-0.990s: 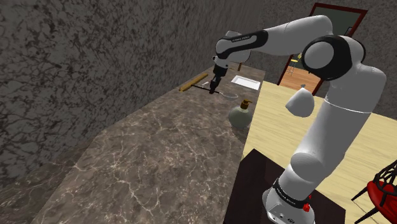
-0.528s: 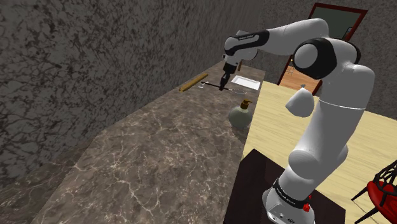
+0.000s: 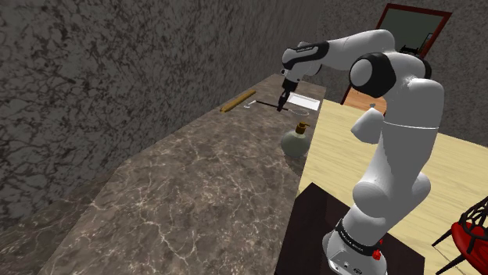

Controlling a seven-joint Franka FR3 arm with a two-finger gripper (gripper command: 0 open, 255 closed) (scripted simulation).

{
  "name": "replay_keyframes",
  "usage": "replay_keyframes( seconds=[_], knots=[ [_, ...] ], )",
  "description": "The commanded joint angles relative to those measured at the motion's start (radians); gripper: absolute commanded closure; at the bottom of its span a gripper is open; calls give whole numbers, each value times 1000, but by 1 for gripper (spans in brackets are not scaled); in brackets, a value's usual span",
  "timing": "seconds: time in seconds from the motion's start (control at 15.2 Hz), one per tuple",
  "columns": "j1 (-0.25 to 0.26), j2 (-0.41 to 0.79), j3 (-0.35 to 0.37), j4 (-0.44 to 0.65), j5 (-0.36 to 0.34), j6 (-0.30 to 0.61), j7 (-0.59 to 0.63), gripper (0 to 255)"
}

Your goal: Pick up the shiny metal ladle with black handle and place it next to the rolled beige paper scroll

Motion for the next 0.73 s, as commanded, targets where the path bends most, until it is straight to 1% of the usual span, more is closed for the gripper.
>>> replay_keyframes(
  seconds=[0.0,0.66],
  knots=[
    [-2,8,0,-12,3,20,-7,255],
    [-3,51,7,-87,22,134,-32,255]
  ],
)
